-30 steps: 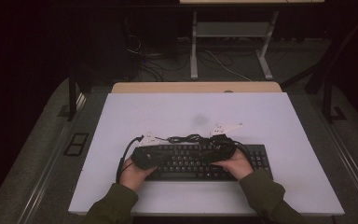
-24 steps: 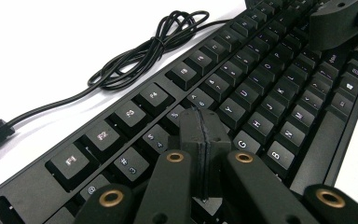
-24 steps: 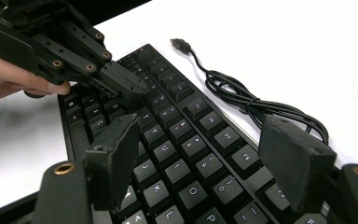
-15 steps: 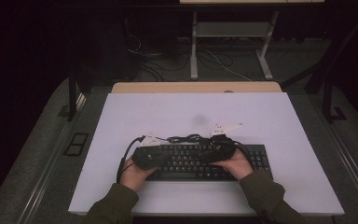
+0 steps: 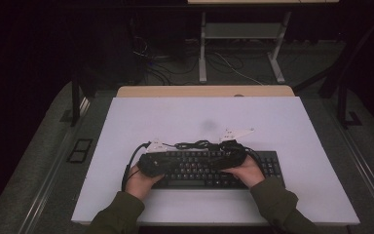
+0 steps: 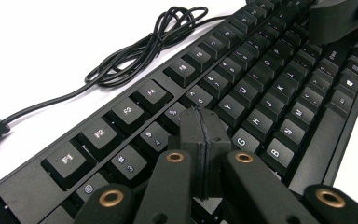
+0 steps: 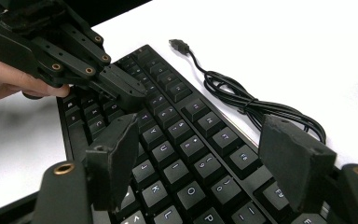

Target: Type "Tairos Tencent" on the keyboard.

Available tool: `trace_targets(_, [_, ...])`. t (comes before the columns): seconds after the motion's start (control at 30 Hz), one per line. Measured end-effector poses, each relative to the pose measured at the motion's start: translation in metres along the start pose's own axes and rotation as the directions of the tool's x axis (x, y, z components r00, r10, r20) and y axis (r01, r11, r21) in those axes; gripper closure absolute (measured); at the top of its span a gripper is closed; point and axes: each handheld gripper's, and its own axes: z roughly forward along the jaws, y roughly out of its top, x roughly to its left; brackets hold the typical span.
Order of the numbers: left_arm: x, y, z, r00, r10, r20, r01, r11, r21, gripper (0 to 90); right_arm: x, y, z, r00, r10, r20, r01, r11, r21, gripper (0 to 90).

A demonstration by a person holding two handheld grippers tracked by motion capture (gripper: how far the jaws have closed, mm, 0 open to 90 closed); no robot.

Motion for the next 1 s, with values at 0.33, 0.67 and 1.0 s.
trace_targets(0.33, [0.000,0.002,-0.005,1.0000,-0.001,-0.001,0.001,0.9997,-0.024,88.4,0.000,0.000,-0.001,1.0000,0.001,0.001,-0.001,1.000,-0.001,28.3])
trace_targets(0.67, [0.000,0.001,-0.009,1.0000,-0.007,-0.001,0.007,0.9984,-0.056,69.0,0.000,0.000,-0.002,1.0000,0.003,-0.001,-0.003,1.000,-0.003,30.7])
trace_targets(1.0, [0.002,-0.002,-0.014,0.9999,-0.005,-0.010,0.005,0.9966,-0.082,44.0,0.000,0.000,-0.004,0.9999,-0.006,-0.015,0.006,1.000,0.011,43.3])
